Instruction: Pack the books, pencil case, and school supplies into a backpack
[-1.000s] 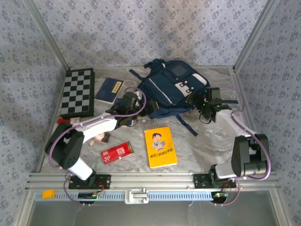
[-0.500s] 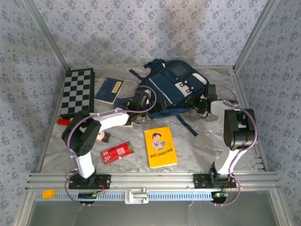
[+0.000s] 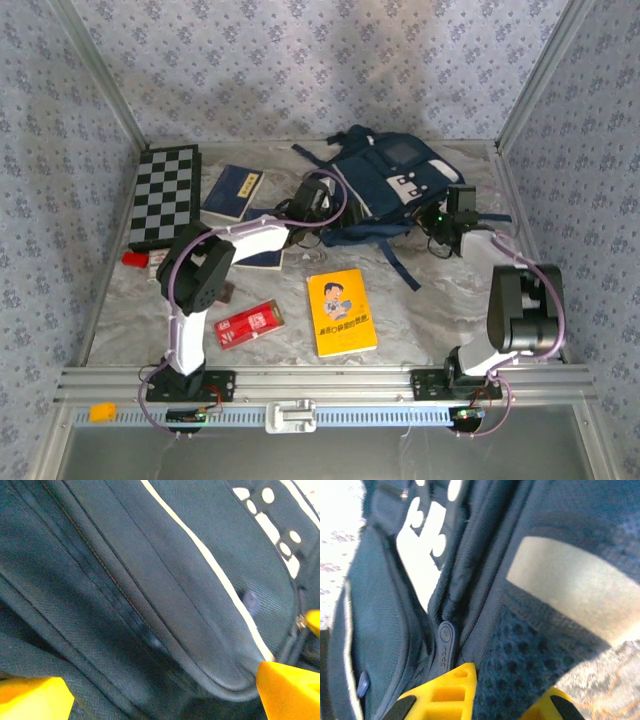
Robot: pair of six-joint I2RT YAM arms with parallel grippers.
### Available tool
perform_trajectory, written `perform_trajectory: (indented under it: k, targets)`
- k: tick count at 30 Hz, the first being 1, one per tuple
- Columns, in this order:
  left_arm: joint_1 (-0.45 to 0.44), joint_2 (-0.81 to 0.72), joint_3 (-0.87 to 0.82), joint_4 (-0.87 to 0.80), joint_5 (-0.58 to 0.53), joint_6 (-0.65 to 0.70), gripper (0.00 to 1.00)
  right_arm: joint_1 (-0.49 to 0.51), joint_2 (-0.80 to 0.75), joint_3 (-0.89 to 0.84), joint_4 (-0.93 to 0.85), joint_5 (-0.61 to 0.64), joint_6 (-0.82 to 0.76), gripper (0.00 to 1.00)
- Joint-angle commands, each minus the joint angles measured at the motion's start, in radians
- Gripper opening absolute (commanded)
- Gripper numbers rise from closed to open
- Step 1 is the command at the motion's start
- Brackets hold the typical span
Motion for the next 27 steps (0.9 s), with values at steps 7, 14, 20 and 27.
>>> perform_trajectory:
  k: [7,14,20,27]
  targets:
    - [0.098,0.017,0.191,-0.038,0.089,0.175,0.9,0.118,-0.26,-0.104,-0.024,0.103,0.156,0.03]
    - [0.069,-0.285,-0.055,-0.135,0.009,0.273,0.89,0.167,-0.316,-0.116,-0.063,0.231,0.264,0.04]
    - [-0.1,-0.469,-0.293,-0.054,-0.107,0.213,0.82,0.205,-0.315,-0.111,-0.074,0.255,0.308,0.04]
    - [-0.335,-0.396,-0.342,0.075,-0.201,0.227,0.71,0.231,-0.314,-0.105,-0.074,0.253,0.349,0.04]
